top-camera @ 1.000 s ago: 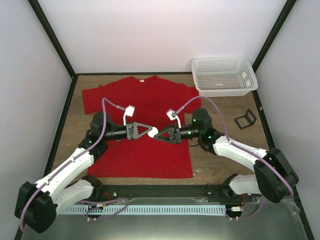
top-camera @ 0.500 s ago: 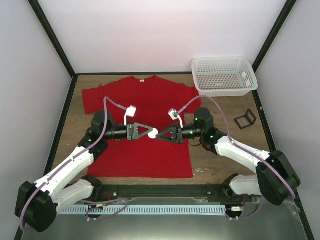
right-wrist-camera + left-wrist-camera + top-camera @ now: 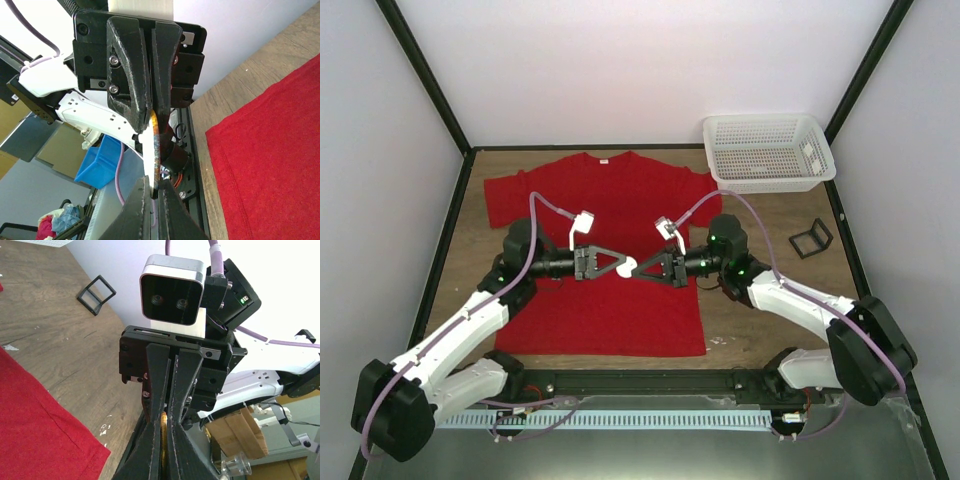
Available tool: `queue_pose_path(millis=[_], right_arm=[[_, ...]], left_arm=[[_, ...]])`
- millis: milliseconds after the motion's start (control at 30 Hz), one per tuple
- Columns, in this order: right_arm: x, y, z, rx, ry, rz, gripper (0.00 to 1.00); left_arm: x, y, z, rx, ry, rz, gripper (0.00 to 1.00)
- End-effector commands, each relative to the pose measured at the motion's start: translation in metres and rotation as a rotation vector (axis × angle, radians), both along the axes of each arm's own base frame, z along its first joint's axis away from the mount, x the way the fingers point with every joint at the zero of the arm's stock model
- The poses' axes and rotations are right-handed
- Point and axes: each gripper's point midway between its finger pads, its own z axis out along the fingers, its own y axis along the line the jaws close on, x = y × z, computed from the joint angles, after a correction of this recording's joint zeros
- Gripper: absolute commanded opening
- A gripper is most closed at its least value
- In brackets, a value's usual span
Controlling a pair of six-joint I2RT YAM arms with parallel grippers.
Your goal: Pin the brooch onto the clothing
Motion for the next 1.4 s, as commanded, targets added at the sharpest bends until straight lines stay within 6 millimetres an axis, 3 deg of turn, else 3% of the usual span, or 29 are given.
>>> queue_pose_path(millis=[0,233,333,600,700,900,1033,1167,1367], right_arm=[[0.001,0.0,0.016,0.052,-0.058,0.01,0.01],[0.004,0.002,0.014,0.042,-0.048,0.004,0.11],[0.003,0.002,0.015,0.048,-0.055,0.01,0.01],[0.003,-0.004,0.023,0.074,-0.073,-0.048,0.01],[0.003,-0.005,0.03,0.093,-0.071,-0.059,0.01],[0.004,-0.012,0.036,0.122,-0.043,-0.125,0.01],[0.006,-0.019,0.048,0.173,-0.01,-0.177,0.01],[0.008,-0.022,0.06,0.227,0.009,-0.207,0.01],[0.009,-0.022,0.068,0.257,0.023,-0.201,0.01]], left_arm=[[-0.002,-0.001,0.015,-0.021,-0.045,-0.025,0.0],[-0.002,-0.003,0.014,-0.019,-0.044,-0.037,0.0],[-0.003,-0.003,0.015,-0.018,-0.043,-0.039,0.0],[-0.001,-0.001,0.022,-0.021,-0.051,-0.014,0.0],[0.003,0.001,0.022,-0.023,-0.037,0.024,0.14],[0.012,0.016,0.017,-0.042,-0.018,0.171,0.56],[0.009,0.02,0.019,-0.091,-0.03,0.197,0.66],[0.004,0.011,0.026,-0.115,-0.056,0.198,0.65],[0.002,-0.006,0.036,-0.152,-0.074,0.158,0.45]])
